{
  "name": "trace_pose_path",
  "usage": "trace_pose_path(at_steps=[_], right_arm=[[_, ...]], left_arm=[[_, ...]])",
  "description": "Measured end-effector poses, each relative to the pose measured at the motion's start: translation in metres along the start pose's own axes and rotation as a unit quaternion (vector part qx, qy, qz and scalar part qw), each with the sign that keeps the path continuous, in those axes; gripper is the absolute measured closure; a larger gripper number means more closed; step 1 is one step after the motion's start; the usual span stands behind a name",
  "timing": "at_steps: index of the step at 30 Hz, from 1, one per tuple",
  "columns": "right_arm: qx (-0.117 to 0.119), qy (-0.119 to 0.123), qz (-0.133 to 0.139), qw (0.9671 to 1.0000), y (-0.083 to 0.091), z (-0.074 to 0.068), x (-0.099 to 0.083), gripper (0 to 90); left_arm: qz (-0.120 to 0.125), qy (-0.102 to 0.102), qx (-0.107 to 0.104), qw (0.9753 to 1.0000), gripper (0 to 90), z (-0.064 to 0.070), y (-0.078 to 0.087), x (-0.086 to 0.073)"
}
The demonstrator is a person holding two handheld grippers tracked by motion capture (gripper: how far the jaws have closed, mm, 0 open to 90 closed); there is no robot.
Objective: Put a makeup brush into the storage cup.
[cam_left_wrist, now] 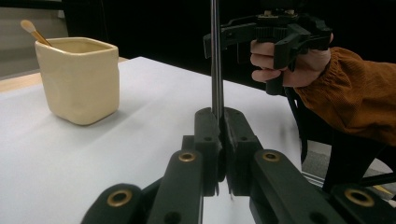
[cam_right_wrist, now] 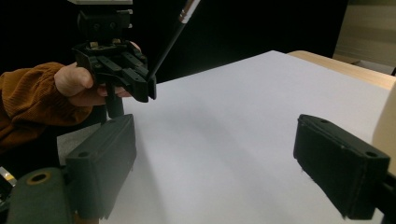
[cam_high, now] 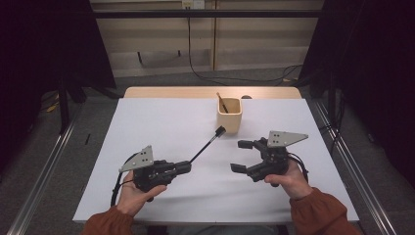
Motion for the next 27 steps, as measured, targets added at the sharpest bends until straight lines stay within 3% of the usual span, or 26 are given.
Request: trace_pose_path(at_steps=[6,14,18,27], right_arm=[[0.017,0.004,0.003,0.9998,-0.011,-0.004,0.008,18.1],[0.015,0.013,0.014,0.9997,-0.019,-0.004,0.014,22.2],[0.023,0.014,0.002,0.9996,-0.023,-0.007,0.015,25.1],[0.043,0.008,0.004,0.999,-0.029,-0.009,0.024,20.5]], left_arm=[[0.001,-0.004,-0.005,1.0,85.5,0.003,-0.003,0.001],[0.001,-0.004,-0.003,1.0,85.5,0.003,-0.003,0.001],[0.001,-0.005,-0.005,1.0,85.5,0.004,-0.005,0.002],[0.003,-0.006,-0.005,1.0,85.6,0.004,-0.005,0.002]])
Point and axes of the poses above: each handheld gripper's, and its own axes: y roughly backward along the jaws, x roughly out of its top, z roughly to its right, the point moved 6 cm from there along -y, roughly forward along the jaws, and after that the axes turned 5 degrees about y, right-handed, at the moved point
